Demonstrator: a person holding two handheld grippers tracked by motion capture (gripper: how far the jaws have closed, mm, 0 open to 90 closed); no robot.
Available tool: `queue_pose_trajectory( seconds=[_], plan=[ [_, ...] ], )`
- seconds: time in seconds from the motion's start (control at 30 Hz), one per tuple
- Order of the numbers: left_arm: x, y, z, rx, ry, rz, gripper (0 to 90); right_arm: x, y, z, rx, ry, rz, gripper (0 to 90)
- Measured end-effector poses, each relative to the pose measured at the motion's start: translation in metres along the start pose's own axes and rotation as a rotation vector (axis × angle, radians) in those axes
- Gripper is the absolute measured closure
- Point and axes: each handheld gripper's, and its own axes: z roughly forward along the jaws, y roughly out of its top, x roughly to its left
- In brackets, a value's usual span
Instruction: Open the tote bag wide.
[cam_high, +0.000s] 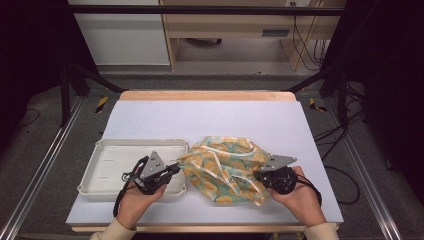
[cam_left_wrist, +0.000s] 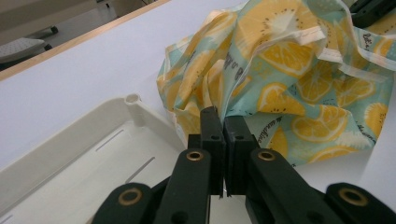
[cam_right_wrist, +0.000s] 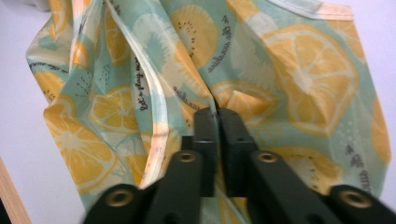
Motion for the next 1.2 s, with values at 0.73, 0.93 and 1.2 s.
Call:
queue_pose_trajectory(
  seconds=[0.73, 0.93, 1.2],
  plan=[
    [0.013, 0.016, -0.017, 0.04, -0.011, 0.056, 70.4, 0.033, -0.036, -0.03, -0.144, -0.036, -0.004, 90.0],
    [0.022, 0.034, -0.027, 0.046, 0.007, 0.07, 67.8, 0.038, -0.046, -0.026, -0.12, -0.036, -0.001, 90.0],
    [0.028, 0.054, 0.005, 0.077, -0.01, 0.072, 54.6, 0.038, -0.048, -0.024, -0.124, -0.021, -0.001, 90.0]
  ],
)
